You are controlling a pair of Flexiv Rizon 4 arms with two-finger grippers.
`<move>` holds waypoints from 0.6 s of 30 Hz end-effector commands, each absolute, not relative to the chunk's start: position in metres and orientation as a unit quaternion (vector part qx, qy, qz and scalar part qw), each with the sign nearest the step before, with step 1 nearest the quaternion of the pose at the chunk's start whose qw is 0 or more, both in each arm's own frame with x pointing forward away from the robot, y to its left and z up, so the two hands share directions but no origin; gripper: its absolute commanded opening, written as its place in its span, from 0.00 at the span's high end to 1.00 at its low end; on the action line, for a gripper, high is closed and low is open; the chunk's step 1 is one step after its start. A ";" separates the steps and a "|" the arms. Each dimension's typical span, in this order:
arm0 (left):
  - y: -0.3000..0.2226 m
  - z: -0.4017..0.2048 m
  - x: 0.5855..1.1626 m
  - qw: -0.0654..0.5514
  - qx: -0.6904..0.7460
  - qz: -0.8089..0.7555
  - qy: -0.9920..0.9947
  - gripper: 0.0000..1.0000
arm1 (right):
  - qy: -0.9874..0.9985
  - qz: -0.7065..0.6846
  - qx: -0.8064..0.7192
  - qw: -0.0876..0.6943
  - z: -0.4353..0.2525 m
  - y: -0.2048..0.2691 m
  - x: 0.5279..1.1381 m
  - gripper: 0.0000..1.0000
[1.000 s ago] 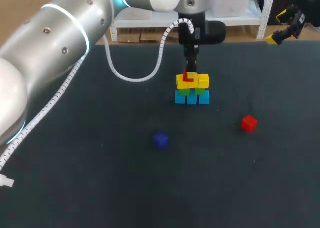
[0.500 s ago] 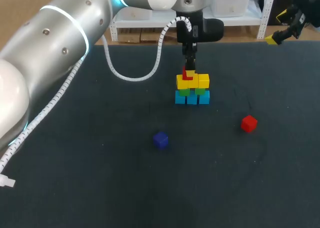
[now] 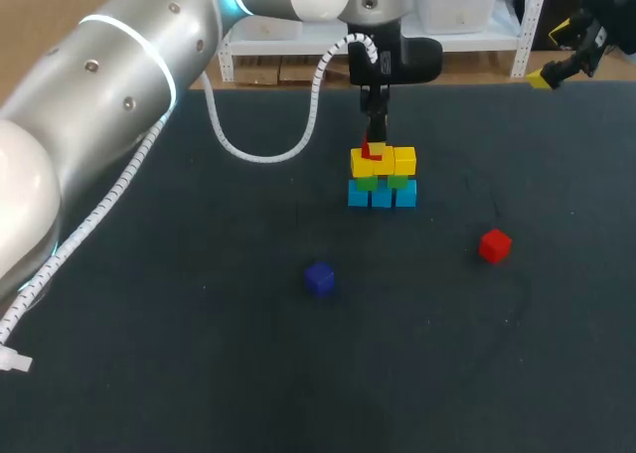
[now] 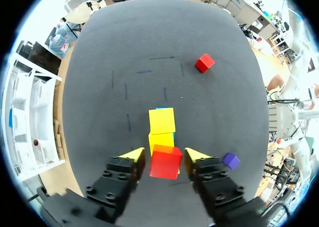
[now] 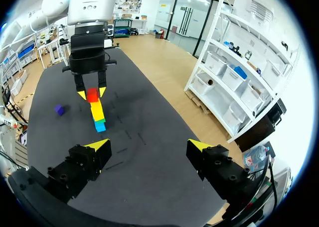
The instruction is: Place the blue cubes, place green cubes on the blue cubes, place the yellow cubes on the green cubes, then place the red cubes on the yellow cubes, and place purple cube on the red cubes.
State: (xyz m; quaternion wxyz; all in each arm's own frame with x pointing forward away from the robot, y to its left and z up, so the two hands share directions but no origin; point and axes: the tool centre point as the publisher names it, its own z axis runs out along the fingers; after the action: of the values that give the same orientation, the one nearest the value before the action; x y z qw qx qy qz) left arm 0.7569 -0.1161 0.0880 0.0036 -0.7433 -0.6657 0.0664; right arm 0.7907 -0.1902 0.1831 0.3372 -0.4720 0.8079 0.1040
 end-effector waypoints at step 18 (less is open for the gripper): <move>-0.108 0.090 0.768 0.007 -0.741 0.068 -0.668 0.19 | 0.807 0.106 -0.473 0.338 0.183 -0.191 0.791 0.00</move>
State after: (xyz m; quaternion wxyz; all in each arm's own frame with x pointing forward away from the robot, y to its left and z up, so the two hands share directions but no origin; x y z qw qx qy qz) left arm 0.7634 -0.1074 0.0884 0.0012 -0.7411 -0.6680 0.0670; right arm 0.7907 -0.1902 0.1831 0.3372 -0.4720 0.8079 0.1040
